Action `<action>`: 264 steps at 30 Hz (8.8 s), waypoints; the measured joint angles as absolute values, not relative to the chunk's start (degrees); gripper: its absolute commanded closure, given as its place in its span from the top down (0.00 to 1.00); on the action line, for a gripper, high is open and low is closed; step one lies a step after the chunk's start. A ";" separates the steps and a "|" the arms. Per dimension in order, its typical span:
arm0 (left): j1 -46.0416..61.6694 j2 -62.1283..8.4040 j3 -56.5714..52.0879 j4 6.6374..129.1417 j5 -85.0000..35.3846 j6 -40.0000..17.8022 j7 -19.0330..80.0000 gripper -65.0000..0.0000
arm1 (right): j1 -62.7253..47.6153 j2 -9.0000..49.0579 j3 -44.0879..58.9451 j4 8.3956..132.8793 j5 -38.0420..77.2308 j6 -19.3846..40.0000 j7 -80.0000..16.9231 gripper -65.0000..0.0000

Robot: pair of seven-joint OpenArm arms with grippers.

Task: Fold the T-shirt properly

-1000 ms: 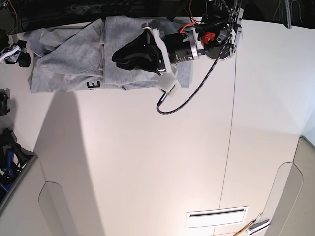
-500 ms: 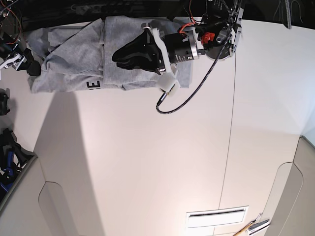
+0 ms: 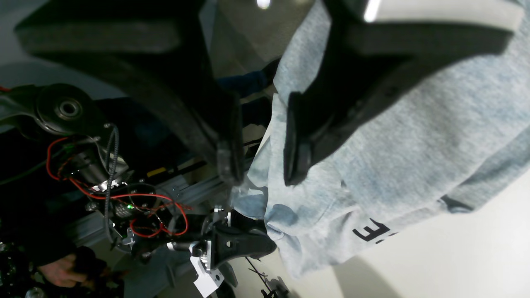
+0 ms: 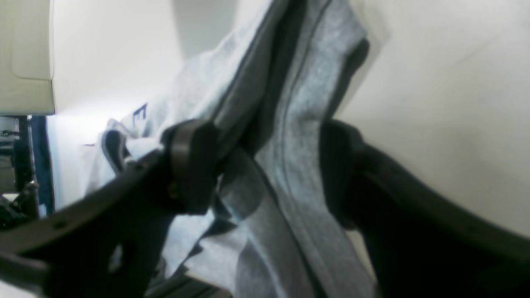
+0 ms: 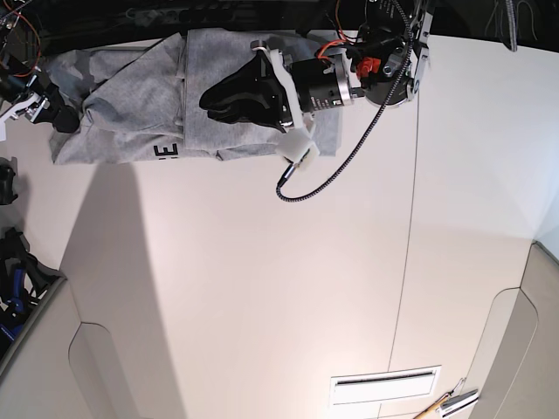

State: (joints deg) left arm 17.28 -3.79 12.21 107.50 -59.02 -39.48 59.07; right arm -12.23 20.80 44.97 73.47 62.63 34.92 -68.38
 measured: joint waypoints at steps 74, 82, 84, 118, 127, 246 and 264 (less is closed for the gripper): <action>26.13 -10.15 -20.53 98.59 -52.84 -39.51 61.21 0.16 | -13.63 1.08 13.26 107.24 59.90 34.57 -72.20 0.00; 26.13 -10.15 -20.53 98.59 -52.84 -39.51 61.21 0.16 | -13.63 0.95 5.89 107.24 59.90 34.57 -72.05 0.00; 26.13 -10.15 -20.53 98.59 -52.84 -39.51 61.21 0.16 | -13.63 0.95 3.92 107.24 59.88 34.57 -72.01 0.00; 26.15 -10.15 -20.53 98.59 -52.82 -39.51 61.04 0.16 | -11.86 1.10 -14.17 107.24 52.21 34.50 -58.72 0.42; 26.13 -10.15 -20.53 98.59 -52.82 -39.51 61.04 0.16 | -6.70 1.08 -14.26 107.26 58.98 34.35 -63.66 0.40; 25.69 -10.00 -20.51 98.54 -52.56 -39.51 59.31 0.16 | -3.29 15.66 -26.92 107.83 22.87 35.03 -62.22 0.00; 22.96 -10.13 -41.80 105.54 -62.39 -39.48 59.07 0.16 | 4.58 9.19 -17.15 73.45 24.67 22.15 -43.88 0.00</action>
